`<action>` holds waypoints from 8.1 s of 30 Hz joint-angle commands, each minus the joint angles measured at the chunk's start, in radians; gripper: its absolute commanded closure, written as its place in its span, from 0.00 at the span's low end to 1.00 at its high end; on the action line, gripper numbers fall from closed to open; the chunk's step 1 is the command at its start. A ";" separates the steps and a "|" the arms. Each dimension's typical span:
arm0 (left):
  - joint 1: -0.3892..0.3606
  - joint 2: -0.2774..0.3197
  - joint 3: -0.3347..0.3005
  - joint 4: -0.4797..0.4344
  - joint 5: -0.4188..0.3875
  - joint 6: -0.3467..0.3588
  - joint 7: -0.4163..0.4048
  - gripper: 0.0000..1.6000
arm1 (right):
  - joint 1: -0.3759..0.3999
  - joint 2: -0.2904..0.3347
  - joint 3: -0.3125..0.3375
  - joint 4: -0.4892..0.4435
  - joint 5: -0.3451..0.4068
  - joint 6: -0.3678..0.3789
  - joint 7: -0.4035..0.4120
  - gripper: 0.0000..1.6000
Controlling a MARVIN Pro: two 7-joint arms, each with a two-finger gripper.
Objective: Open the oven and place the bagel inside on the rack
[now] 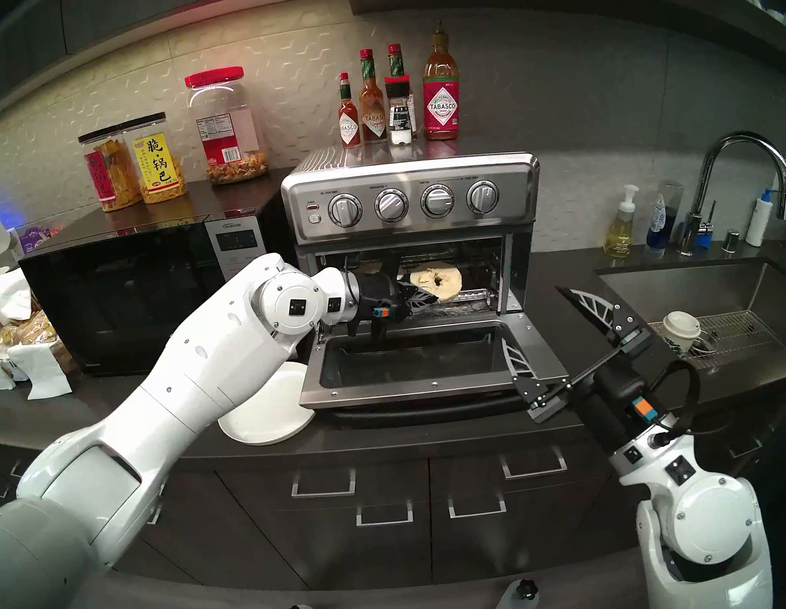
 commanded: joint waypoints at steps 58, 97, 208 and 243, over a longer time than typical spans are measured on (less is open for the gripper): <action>0.078 0.155 -0.120 -0.236 -0.054 -0.027 0.023 0.73 | 0.004 0.001 -0.001 -0.018 0.003 -0.005 0.001 0.00; 0.625 0.642 -0.356 -0.667 -0.279 0.036 0.177 0.00 | 0.007 0.001 -0.002 -0.011 0.001 -0.005 0.000 0.00; 1.780 0.447 -1.094 -0.894 -0.540 -0.571 1.331 0.00 | 0.002 0.002 -0.001 -0.021 0.005 -0.005 0.003 0.00; 1.783 0.451 -1.095 -0.895 -0.542 -0.571 1.333 0.00 | 0.064 0.101 0.028 -0.025 0.023 0.067 0.126 0.00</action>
